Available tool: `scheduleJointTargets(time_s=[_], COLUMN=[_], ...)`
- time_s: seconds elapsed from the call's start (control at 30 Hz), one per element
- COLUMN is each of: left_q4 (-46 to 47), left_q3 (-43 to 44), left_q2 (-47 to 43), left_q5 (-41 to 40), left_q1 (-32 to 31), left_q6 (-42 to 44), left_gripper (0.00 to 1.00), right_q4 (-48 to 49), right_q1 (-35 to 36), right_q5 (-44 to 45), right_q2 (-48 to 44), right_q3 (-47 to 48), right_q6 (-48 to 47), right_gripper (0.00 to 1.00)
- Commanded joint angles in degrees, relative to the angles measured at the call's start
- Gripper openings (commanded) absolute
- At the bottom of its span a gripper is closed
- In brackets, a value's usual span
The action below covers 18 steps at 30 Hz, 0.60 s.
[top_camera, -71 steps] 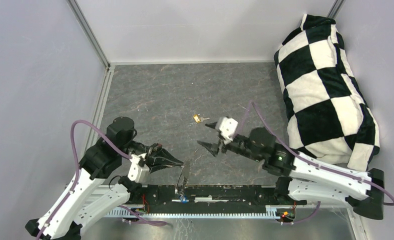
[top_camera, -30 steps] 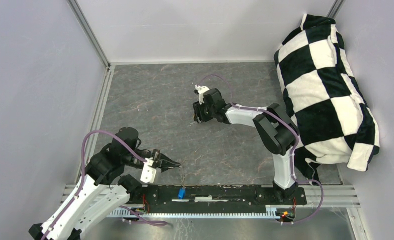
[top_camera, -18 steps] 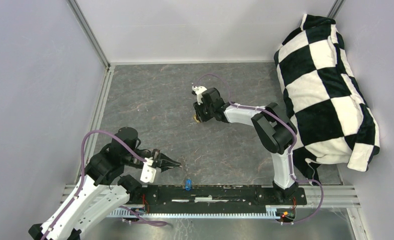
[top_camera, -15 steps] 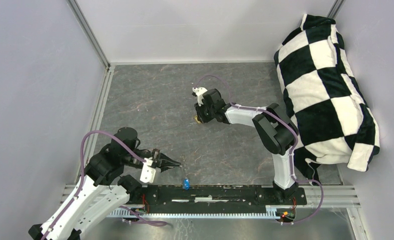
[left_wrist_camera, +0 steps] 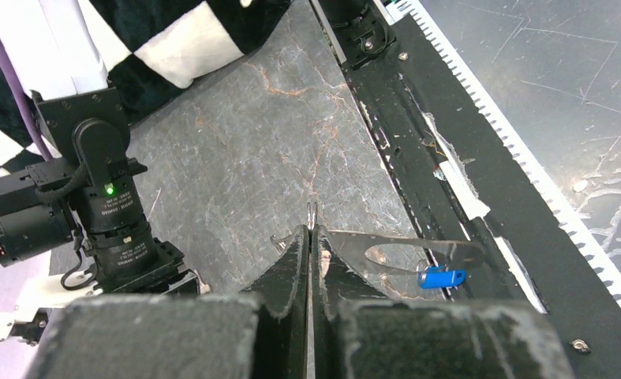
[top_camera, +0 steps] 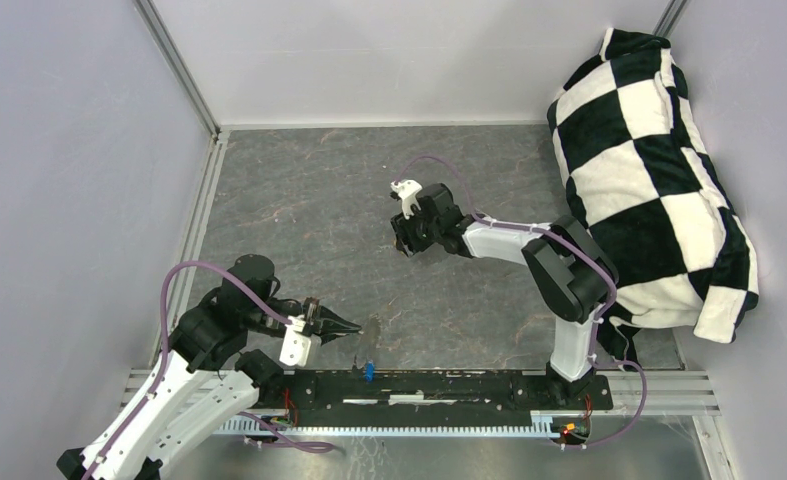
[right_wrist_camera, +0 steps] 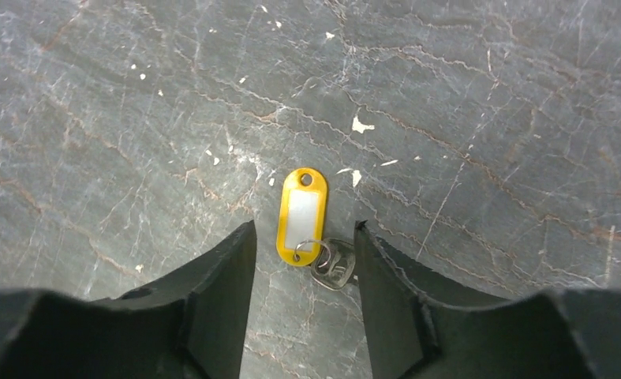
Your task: Put the keys on the keyring
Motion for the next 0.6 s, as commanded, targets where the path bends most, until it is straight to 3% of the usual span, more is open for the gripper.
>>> scheduleJointTargets(time_s=[0.0, 0.27, 0.57], left_q4=[1.9, 1.9, 1.7], left_q3=[1.9, 1.9, 2.1], left_q2=[0.0, -0.1, 0.1], left_q5=[0.5, 0.6, 0.9], left_q1=[-0.1, -0.1, -0.1], left_q6=[-2.2, -2.2, -2.6], left_gripper=[0.02, 0.02, 0.02], right_q4=[4.1, 4.4, 6.3], right_q1=[0.1, 0.0, 0.1], right_q5=[-2.3, -5.4, -5.9], right_q2=[-5.4, -7.2, -5.8], right_q3=[-2.9, -7.1, -7.7], right_q6=[-4.8, -13.6, -17.3], right_gripper=[0.57, 0.5, 0.44])
